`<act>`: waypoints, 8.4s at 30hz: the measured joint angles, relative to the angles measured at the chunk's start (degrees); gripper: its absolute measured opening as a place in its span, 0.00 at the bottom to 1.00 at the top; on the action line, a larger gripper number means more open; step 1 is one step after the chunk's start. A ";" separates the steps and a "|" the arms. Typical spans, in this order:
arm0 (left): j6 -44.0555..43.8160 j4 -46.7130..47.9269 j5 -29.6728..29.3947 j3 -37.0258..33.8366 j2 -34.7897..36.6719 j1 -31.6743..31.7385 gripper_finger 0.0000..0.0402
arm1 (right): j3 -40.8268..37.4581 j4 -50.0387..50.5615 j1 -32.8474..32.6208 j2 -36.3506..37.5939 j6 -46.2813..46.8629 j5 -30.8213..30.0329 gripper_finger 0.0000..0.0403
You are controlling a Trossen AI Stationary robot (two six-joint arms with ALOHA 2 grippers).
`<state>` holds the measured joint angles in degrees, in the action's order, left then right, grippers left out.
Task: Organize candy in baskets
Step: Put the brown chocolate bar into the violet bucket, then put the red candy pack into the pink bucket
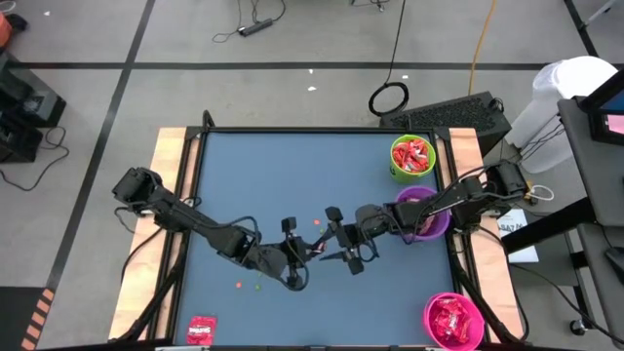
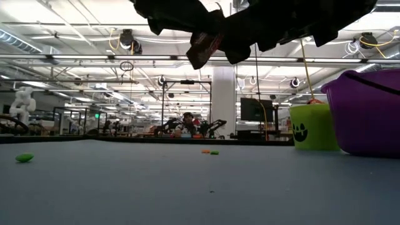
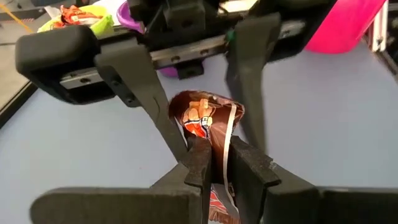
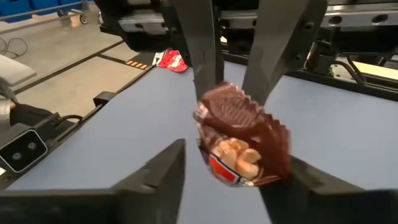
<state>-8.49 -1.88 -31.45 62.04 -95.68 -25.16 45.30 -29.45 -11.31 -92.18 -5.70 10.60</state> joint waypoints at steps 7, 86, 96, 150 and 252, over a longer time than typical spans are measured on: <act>0.09 -2.02 1.85 0.00 0.00 0.25 0.13 | 0.02 0.09 -0.03 0.00 -1.35 0.10 0.18; -46.39 36.33 33.07 0.04 2.40 -12.84 0.50 | 3.39 54.90 1.20 37.03 7.90 -24.21 0.69; -78.73 40.05 37.70 0.04 2.33 -26.97 0.50 | 3.37 48.17 1.25 28.46 2.01 -24.35 0.69; -72.60 42.78 17.67 -0.33 -3.78 -29.92 0.00 | 3.39 52.09 1.23 25.75 5.06 -22.59 0.69; 4.46 4.14 0.71 -0.57 1.68 -2.30 0.39 | 20.22 86.36 -21.87 23.26 62.92 1.51 0.04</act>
<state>-4.03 2.26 -30.74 61.47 -94.00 -27.46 65.52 56.92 -33.18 -68.93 57.22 12.11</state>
